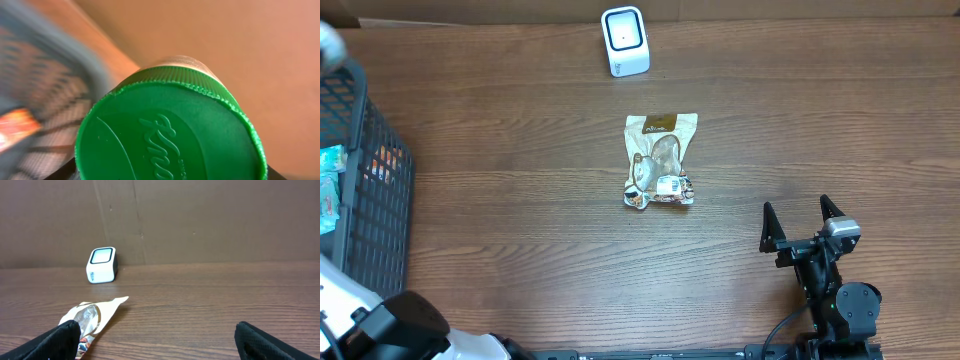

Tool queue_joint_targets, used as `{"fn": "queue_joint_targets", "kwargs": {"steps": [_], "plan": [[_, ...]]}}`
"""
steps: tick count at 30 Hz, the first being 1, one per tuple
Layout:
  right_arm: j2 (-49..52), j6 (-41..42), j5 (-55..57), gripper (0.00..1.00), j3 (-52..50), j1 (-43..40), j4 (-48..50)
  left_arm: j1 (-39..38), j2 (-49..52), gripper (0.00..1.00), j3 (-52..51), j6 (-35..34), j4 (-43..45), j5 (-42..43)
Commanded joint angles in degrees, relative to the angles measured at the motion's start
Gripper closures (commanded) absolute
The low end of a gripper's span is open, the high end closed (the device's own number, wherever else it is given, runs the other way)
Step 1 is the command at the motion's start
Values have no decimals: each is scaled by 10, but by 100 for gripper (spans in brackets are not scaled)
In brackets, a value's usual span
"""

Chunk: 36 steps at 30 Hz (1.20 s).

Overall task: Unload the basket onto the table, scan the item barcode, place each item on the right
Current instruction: 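Lift the green-lidded jar and carry it toward the scanner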

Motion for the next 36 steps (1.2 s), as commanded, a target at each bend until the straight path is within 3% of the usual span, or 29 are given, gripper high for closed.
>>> {"fn": "queue_joint_targets", "kwargs": {"steps": [1,7,12,15,20,36], "plan": [[-5,2,-1,0,-6,-2,3,-56,-25,62,19,-8,2,40],[-5,2,-1,0,-6,-2,3,-190,-25,63,19,65,-71,-125],[-5,2,-1,0,-6,-2,3,-351,-17,63,17,114,-147,-372],[-5,2,-1,0,-6,-2,3,-403,-5,62,12,116,-166,-431],[-5,2,-1,0,-6,-2,3,-466,27,64,-32,122,-165,-458],[-5,2,-1,0,-6,-2,3,-540,145,68,-209,109,-85,-459]]}}
